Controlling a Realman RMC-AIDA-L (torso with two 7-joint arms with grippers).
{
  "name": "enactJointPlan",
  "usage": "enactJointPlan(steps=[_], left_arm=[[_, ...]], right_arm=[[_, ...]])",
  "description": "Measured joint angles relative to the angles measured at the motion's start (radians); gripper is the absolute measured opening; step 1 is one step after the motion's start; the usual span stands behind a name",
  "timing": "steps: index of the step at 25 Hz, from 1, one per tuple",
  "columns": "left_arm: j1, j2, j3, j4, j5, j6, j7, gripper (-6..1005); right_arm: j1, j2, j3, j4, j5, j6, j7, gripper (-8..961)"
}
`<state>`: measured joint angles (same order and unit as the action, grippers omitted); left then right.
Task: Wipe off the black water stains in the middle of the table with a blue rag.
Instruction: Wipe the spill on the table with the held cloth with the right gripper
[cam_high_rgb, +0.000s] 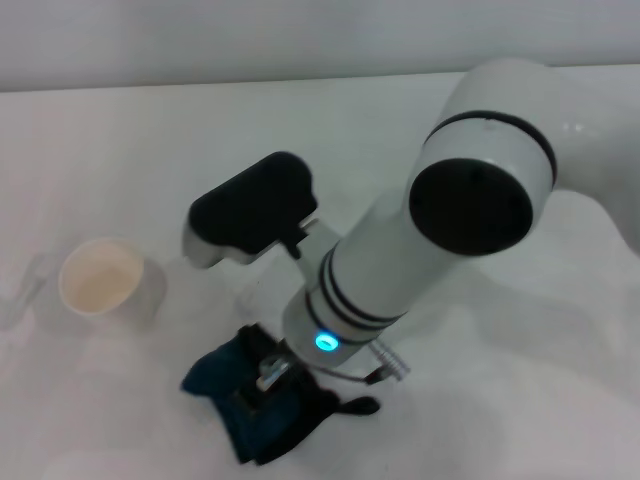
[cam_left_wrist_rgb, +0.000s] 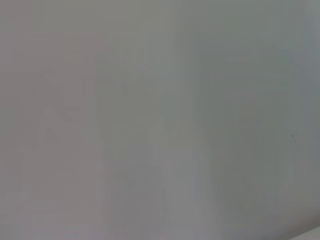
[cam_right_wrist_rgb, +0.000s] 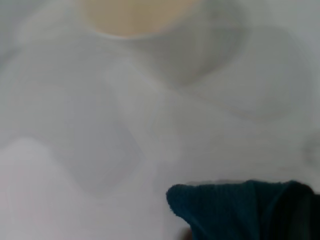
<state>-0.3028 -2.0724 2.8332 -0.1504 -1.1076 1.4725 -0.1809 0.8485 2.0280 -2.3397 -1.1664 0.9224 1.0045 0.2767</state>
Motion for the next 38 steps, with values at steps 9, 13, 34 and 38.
enactJointPlan(steps=[9,13,34,38], left_arm=[[-0.010,0.000,0.005,0.001,0.000,0.000,0.000,865],[-0.010,0.001,0.001,0.001,0.000,0.000,0.000,864],[-0.001,0.003,0.000,-0.008,-0.026,-0.003,0.000,863],[-0.007,0.003,0.001,-0.009,-0.026,-0.007,0.007,863]], right_arm=[[0.045,-0.001,-0.123,0.024,0.143,-0.097,-0.018,106],[0.053,0.000,-0.125,0.041,0.167,-0.106,-0.030,106],[-0.010,-0.001,0.126,0.028,-0.146,0.134,-0.002,105],[0.007,0.000,0.068,0.026,-0.042,0.062,-0.027,106]])
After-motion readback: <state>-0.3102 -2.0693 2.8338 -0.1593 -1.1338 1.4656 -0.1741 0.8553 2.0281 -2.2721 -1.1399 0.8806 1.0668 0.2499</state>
